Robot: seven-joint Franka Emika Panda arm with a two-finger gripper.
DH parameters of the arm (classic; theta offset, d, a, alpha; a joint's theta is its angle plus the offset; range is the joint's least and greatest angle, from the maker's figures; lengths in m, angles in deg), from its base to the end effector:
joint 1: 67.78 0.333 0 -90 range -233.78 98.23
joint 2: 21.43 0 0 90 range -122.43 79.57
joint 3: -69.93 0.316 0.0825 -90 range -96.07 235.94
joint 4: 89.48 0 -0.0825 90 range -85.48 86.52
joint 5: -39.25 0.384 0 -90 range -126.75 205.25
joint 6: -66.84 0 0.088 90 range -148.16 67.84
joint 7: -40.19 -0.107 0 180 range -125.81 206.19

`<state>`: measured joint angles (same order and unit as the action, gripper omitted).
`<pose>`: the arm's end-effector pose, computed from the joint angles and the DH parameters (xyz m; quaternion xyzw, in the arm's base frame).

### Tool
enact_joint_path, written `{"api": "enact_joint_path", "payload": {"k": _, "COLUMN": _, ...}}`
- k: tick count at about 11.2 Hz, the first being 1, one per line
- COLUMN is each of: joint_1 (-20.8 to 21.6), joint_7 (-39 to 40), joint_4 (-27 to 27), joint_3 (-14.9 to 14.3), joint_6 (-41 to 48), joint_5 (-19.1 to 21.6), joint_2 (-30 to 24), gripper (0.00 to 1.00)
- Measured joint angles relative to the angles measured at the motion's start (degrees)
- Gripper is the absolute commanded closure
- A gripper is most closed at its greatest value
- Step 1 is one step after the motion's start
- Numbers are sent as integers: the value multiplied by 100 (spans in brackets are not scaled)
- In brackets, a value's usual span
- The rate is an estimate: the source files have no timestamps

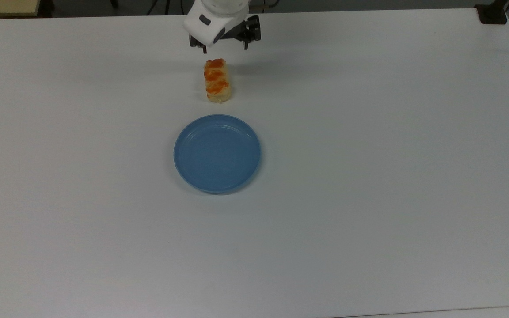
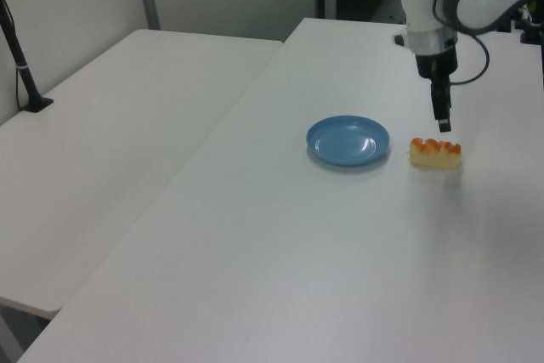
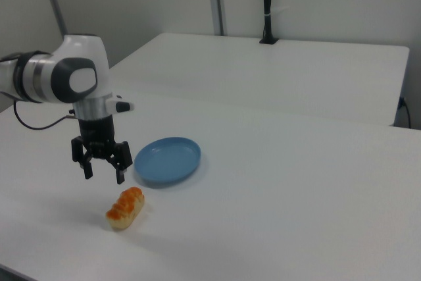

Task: Put the bread onto the plate
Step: 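Lower the gripper and close it around the bread roll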

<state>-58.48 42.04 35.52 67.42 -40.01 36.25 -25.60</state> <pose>0.4880 0.0539 0.4032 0.9886 0.0855 -0.1206 0.0276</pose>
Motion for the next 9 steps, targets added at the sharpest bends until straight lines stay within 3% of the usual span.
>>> {"api": "enact_joint_path", "payload": {"k": 3, "joint_1": -3, "joint_7": 0, "joint_4": 398, "joint_3": 0, "joint_6": -734, "joint_5": -318, "joint_2": 331, "gripper": 2}}
{"api": "enact_joint_path", "payload": {"k": 4, "joint_1": -9, "joint_7": 0, "joint_4": 546, "joint_3": 0, "joint_6": -1026, "joint_5": -413, "joint_2": 481, "gripper": 16}}
{"api": "enact_joint_path", "payload": {"k": 5, "joint_1": -15, "joint_7": 0, "joint_4": 624, "joint_3": -1, "joint_6": -1209, "joint_5": -467, "joint_2": 628, "gripper": 40}}
{"api": "enact_joint_path", "payload": {"k": 6, "joint_1": -20, "joint_7": 0, "joint_4": 641, "joint_3": -2, "joint_6": -1335, "joint_5": -478, "joint_2": 756, "gripper": 57}}
{"api": "enact_joint_path", "payload": {"k": 8, "joint_1": -26, "joint_7": 0, "joint_4": 639, "joint_3": -6, "joint_6": -1418, "joint_5": -482, "joint_2": 893, "gripper": 72}}
{"api": "enact_joint_path", "payload": {"k": 9, "joint_1": -27, "joint_7": 0, "joint_4": 611, "joint_3": -10, "joint_6": -1419, "joint_5": -482, "joint_2": 886, "gripper": 72}}
